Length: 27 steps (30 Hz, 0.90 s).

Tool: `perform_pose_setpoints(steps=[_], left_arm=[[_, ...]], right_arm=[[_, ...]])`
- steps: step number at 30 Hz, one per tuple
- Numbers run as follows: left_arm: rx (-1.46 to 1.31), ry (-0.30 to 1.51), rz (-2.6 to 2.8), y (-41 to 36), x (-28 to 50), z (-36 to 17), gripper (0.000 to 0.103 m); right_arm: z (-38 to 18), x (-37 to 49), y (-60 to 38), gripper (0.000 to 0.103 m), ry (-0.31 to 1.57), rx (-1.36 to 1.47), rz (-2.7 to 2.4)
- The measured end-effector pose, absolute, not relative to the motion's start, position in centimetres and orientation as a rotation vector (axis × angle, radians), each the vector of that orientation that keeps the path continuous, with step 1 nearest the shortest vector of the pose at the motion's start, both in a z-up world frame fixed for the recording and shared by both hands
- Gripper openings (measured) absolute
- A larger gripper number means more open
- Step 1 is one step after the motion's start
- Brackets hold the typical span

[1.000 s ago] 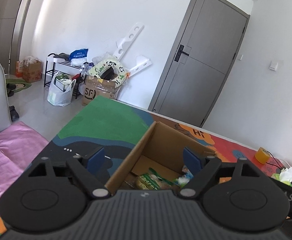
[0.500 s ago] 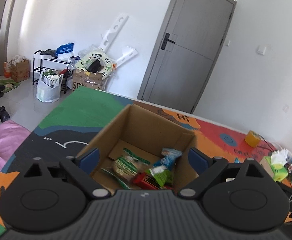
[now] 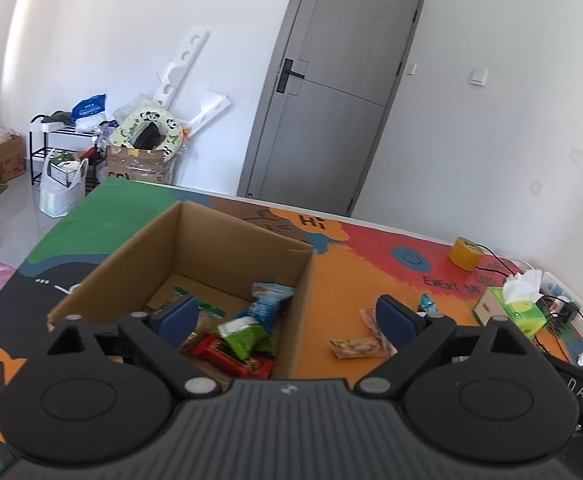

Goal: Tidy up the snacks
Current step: 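Move both open tools back over the remaining snacks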

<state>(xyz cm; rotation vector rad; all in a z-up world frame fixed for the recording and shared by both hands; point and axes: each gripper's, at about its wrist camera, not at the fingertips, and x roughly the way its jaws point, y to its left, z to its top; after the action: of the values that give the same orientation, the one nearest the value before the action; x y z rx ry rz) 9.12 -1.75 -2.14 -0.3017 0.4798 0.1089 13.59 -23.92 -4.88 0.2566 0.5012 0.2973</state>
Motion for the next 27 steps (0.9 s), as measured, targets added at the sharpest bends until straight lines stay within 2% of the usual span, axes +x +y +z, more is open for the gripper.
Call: perform_pose_setpoints(steps=[19,22,27], left_arm=[[-0.244,0.514,-0.016,-7.2,11.1,-3.5,0.095],[-0.223,0.513,-0.035,-8.1,11.5,-3.9,0.095],[-0.200,0.515,-0.064,-9.5,12.5,-4.6,0.092]], right_arm=[[-6.6,14.0,-29.6,0.102,0.520,0.307,0.200],[-7.4,14.5,-30.2,0.098,0.536,0.314,0.193],[-8.9,15.7,-30.7,0.079,0.582,0.343,0.203]])
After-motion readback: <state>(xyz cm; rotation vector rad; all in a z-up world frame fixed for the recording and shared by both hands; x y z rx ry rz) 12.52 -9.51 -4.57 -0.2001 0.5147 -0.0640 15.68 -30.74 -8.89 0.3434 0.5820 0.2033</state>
